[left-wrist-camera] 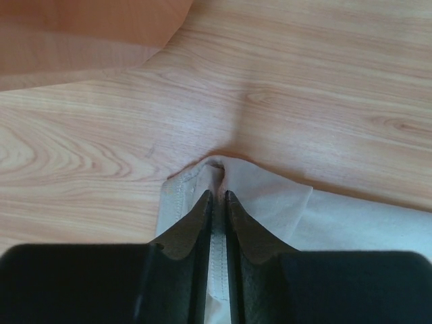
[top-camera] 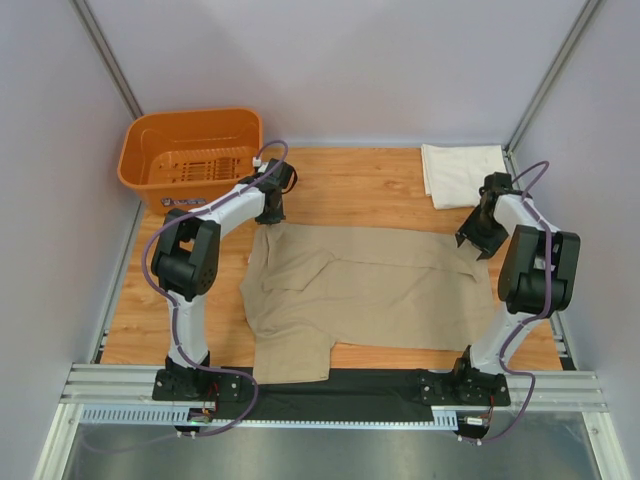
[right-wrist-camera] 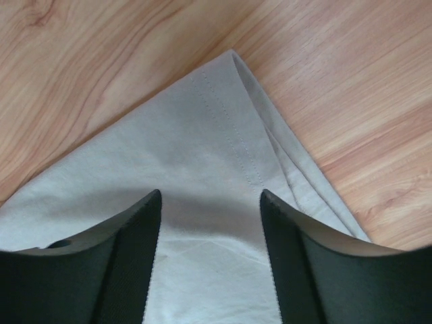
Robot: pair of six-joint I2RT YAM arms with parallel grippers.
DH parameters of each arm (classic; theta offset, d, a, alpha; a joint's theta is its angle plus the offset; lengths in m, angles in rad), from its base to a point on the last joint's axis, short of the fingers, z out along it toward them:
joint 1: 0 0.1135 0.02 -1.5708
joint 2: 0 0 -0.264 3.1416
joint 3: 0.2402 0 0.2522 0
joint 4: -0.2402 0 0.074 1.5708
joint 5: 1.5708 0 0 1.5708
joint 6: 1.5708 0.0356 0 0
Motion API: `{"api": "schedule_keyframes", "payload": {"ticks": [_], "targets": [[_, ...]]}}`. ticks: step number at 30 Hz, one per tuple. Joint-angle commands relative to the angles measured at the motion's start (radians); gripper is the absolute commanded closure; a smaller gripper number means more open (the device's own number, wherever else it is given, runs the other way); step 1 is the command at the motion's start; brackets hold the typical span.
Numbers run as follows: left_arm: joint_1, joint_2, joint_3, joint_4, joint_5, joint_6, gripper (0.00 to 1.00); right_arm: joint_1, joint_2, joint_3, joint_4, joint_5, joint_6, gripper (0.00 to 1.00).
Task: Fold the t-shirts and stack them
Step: Fold the tshirt
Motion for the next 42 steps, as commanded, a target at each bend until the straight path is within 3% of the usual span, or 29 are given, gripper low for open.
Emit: {"api": "schedule_keyframes", "payload": {"ticks": [1,8,11,20,29,36,42], "targets": [[0.0,-0.016,0.03,-0.007,-0.024,-0.002,0.81,-0.006,0.03,0.015,0.023,0.045,-0.01,0.41],[0.001,-0.025,0.025,0.004,-0.035,0.029,0.81,-0.006,0.054,0.089,0.029,0.047,0.005,0.65],[0.001,-0.027,0.024,0.002,-0.032,0.03,0.87,-0.006,0.071,0.118,0.02,0.044,0.016,0.73],[0.001,-0.054,0.016,-0.004,-0.047,0.044,0.87,-0.006,0.103,0.124,0.026,0.049,0.028,0.77],[0.007,-0.094,-0.003,-0.006,-0.103,0.079,0.92,-0.03,0.185,0.137,0.049,0.113,0.03,0.89],[0.061,-0.14,-0.062,0.008,-0.116,0.049,1.0,-0.055,0.211,0.132,0.037,0.136,0.019,0.9],[0.089,-0.139,-0.081,0.01,-0.136,0.016,1.0,-0.06,0.218,0.124,0.041,0.109,0.013,0.9]]}}
